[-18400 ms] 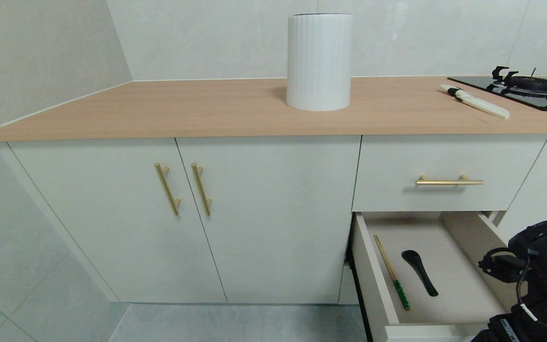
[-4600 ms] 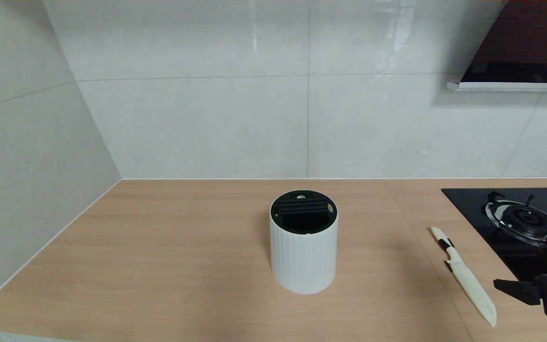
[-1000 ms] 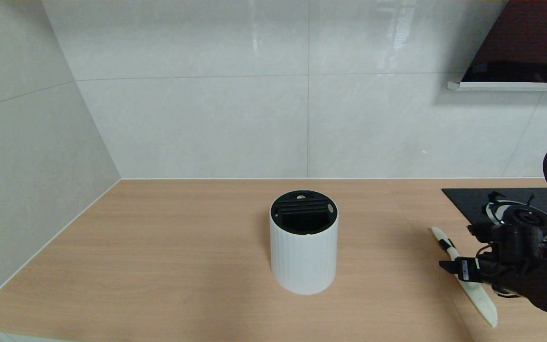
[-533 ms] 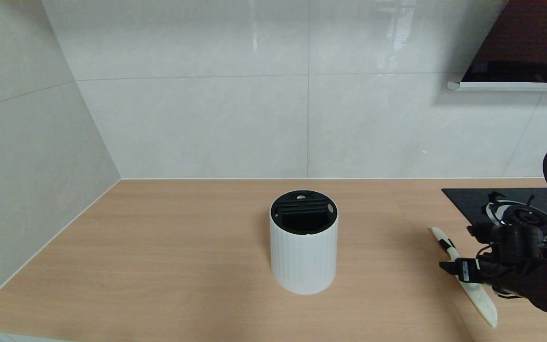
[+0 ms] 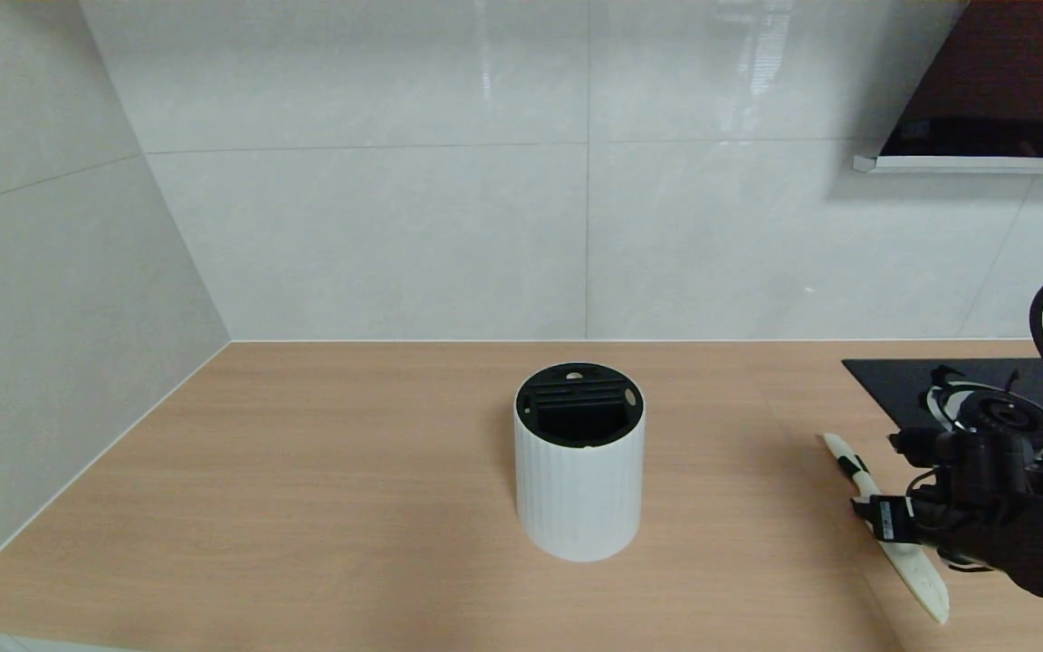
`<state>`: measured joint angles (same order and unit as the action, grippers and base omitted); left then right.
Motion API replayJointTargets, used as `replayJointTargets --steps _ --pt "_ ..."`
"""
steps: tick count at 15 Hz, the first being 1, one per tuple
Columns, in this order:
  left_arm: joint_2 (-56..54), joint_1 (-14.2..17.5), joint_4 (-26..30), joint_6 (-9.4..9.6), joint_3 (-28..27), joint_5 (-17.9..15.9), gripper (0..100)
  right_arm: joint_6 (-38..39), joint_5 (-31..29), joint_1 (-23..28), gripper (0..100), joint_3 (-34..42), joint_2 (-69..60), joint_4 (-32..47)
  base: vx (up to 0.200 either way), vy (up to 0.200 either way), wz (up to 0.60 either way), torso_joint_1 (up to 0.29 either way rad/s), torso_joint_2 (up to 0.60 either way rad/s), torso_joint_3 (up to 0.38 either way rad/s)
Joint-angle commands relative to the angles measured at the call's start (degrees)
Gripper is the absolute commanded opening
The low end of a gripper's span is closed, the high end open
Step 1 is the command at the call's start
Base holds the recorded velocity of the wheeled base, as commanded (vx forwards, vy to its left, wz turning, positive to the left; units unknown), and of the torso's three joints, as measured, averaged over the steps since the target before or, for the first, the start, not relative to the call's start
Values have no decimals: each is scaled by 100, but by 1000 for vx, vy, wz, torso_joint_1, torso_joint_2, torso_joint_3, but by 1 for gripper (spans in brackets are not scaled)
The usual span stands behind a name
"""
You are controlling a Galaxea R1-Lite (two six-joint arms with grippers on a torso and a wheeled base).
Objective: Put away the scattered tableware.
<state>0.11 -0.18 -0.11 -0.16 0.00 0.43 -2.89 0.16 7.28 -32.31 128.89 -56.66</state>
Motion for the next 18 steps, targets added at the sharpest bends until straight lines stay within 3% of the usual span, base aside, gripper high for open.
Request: replayJointTargets --steps 1,10,11,16,18 --pt "-2 1 -7 -2 0 1 100 -1 -7 2 0 5 48 -3 0 0 0 0 0 0" --pt "-2 1 2 -2 0 1 100 -1 -7 2 0 14 -224 -3 0 0 0 0 0 0" --pt "-2 1 -7 -2 0 1 100 -10 -7 2 100 75 -294 -3 0 0 0 0 0 0" --pt "-2 1 -7 -2 0 1 100 16 -86 -192 100 146 -611 -12 0 0 0 0 0 0" --pt "-2 1 2 -11 0 1 100 25 -614 -394 100 93 -453 -12 0 0 0 0 0 0"
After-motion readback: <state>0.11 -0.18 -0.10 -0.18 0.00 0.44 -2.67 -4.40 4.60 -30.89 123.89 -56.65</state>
